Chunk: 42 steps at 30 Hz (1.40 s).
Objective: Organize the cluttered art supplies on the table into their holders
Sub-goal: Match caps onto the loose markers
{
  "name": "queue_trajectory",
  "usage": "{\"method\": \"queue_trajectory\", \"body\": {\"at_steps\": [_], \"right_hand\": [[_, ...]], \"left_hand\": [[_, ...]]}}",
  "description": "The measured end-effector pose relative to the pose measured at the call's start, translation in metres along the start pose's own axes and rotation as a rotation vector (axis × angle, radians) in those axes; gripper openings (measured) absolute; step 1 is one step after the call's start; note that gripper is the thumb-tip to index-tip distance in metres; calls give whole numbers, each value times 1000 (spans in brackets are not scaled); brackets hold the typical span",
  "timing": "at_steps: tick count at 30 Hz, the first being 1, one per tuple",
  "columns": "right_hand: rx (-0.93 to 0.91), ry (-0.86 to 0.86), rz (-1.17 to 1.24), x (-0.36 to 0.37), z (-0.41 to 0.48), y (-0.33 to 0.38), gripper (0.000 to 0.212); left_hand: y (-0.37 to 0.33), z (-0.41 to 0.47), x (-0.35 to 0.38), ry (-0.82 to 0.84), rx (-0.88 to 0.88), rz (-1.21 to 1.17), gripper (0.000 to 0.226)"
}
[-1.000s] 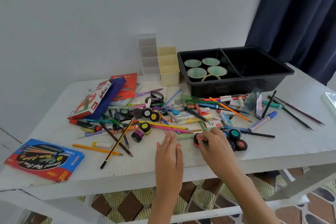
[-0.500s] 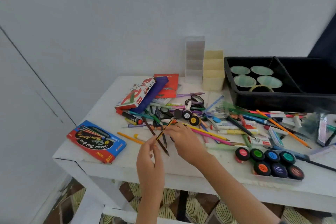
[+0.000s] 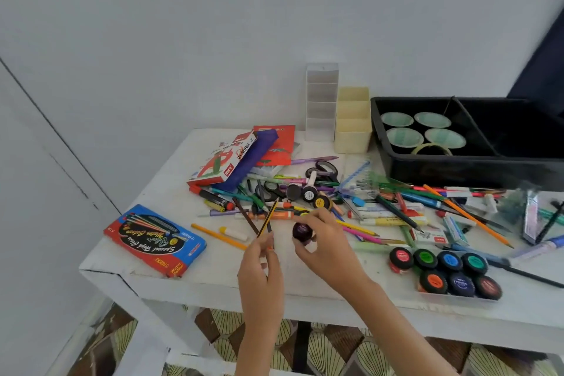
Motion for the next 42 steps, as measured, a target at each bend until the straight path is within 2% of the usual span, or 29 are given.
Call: {"method": "queue_trajectory", "body": {"at_steps": [4,11,16,20,24,32,36,42], "right_hand": [[151,-129,79,-42,-25,-14,31],[308,-60,56,-104,-67,-38,28],[400,-35,36,-127,-94,-60,40],[409,35,66,-128,-107,-68,39],[391,117,-51,-119,-112,-72,40],[377,312,-314,-102,-109,-69,41],[382,321,-335,-100,-109,-60,31],[400,400,-569,-98,-98,-55,28]], "left_hand": [[-8,-9,29,108,18,-3,27],[-24,-40,93,438,57,10,29],[-31,-60,121,588,161,160,62],[-30,-61,127,588,184,217,75],[-26,-60,130,585,196,259,83],[-27,-62,132,578,197,304,79],[-28,-62,130,561,198,309,80],[-28,-62,132,549,209,339,80]]}}
Point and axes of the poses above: each hand's wrist, its own z-axis towards the middle knuckle, its own x-axis out of the palm, y = z × x, the point moved 9 cm from there along z, towards the middle knuckle, and after that the axes turned 10 degrees about -x, right-handed, at the moved point
